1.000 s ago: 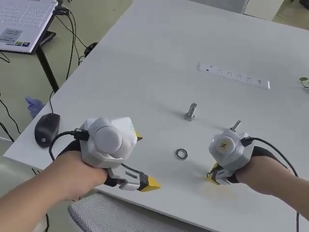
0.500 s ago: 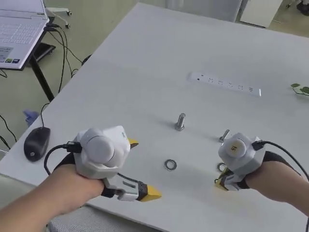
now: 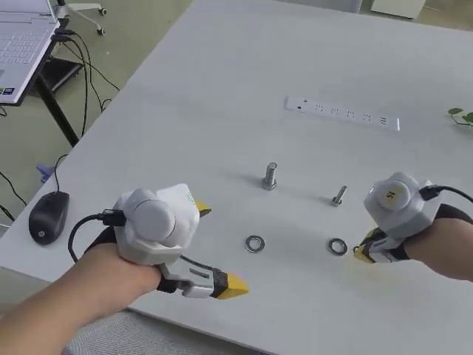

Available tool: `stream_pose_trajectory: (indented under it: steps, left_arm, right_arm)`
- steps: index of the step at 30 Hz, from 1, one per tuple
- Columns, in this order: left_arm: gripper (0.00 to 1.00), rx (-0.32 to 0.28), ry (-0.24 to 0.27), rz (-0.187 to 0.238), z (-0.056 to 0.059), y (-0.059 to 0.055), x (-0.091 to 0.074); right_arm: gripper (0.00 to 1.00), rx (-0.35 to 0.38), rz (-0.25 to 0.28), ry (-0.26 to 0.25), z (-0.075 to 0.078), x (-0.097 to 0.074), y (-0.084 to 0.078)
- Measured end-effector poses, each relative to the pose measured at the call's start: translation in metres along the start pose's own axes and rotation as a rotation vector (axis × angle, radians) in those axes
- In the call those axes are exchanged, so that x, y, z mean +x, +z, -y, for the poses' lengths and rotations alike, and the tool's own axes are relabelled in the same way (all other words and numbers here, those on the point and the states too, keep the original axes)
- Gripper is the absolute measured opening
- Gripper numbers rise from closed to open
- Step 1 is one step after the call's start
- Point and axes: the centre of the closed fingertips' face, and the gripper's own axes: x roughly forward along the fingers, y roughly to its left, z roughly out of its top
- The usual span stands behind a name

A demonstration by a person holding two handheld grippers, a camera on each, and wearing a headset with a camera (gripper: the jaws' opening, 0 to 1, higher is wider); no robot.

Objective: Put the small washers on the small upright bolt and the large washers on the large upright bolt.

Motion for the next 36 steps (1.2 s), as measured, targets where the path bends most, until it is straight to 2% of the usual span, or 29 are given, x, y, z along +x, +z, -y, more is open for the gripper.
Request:
stream_pose_trajectory:
  steps: [3,8,15,23,33,36]
  left_arm:
    - [0.85,-0.005,0.000,-0.011,0.000,-0.002,-0.001]
    - [0.84,-0.001,-0.005,-0.023,0.003,-0.004,0.000]
    - [0.84,-0.002,-0.003,-0.026,0.004,0.000,0.003]
    - [0.84,-0.005,0.006,-0.017,0.002,0.005,0.001]
    - [0.84,0.001,0.011,-0.031,0.002,0.002,0.002]
    - [0.84,-0.001,0.012,-0.032,0.002,0.000,0.001]
  right_arm:
    - [0.12,-0.003,0.014,-0.008,0.005,-0.007,0.010]
    - [0.12,-0.012,0.028,-0.029,0.023,-0.017,0.026]
    - [0.12,-0.056,0.019,-0.055,0.044,-0.023,0.037]
    - [0.12,-0.050,0.032,-0.070,0.067,-0.029,0.049]
    - [0.12,-0.091,0.029,-0.088,0.083,-0.031,0.064]
    - [0.12,-0.097,0.032,-0.080,0.083,-0.028,0.069]
